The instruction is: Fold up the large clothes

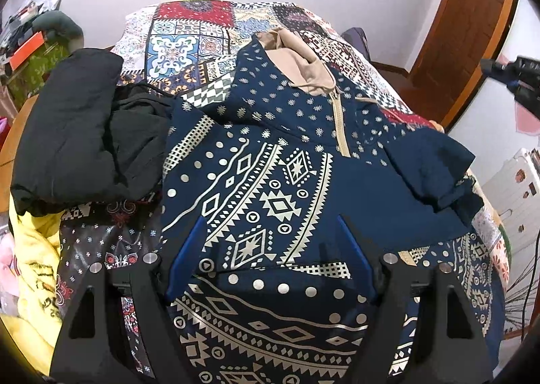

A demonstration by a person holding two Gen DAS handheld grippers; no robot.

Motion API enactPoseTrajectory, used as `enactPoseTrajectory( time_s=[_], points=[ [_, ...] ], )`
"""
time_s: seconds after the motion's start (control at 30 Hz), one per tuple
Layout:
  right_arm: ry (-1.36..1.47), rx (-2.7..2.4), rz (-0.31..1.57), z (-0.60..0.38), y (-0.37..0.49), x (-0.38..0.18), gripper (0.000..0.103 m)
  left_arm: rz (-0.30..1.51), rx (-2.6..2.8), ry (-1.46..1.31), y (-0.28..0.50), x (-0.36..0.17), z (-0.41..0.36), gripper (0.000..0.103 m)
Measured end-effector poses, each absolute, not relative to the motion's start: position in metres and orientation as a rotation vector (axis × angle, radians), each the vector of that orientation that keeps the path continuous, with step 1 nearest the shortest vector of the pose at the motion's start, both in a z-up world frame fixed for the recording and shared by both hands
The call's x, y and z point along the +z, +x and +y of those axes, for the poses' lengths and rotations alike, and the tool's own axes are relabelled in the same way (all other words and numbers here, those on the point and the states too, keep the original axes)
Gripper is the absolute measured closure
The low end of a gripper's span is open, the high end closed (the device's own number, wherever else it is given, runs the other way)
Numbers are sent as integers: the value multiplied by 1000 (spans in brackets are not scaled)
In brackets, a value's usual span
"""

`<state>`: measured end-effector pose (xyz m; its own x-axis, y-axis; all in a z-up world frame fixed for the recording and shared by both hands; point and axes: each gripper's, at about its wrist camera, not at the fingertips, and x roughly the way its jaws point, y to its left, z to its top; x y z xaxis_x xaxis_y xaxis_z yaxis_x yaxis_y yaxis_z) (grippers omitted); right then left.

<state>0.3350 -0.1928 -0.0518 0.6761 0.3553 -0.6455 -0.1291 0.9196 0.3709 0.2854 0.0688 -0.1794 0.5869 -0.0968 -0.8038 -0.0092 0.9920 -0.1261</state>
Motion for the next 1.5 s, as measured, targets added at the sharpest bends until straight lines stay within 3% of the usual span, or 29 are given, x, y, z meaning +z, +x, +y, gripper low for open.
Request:
enactPoseTrajectory(
  time_s=[0.27,0.37,0.43,0.5,0.83,1.2,1.27,1.33,1.5],
  points=[
    [213,383,802,-136,320,-60,95,931,-44,-127,274,-175,79,26],
    [235,360,888,-146,325,-83,83,938,-35,-131,273,-177,83,26],
    [260,315,949,-164,326,-102,69,945,-31,-140,272,-179,85,26],
    [290,259,991,-185,326,-118,65,952,-27,-147,273,-182,86,26],
    [574,55,1162,-285,325,-184,64,990,-42,-131,284,-193,68,26],
    [632,103,1128,-277,353,-205,64,1013,-46,-94,290,-198,57,26],
    [626,105,1130,-272,360,-207,69,1012,-40,-95,290,-197,58,26],
    [601,107,1129,-264,366,-207,95,1008,-33,-98,290,-197,61,26],
    [548,149,1044,-245,365,-179,98,998,-23,-105,290,-194,68,26]
  ],
)
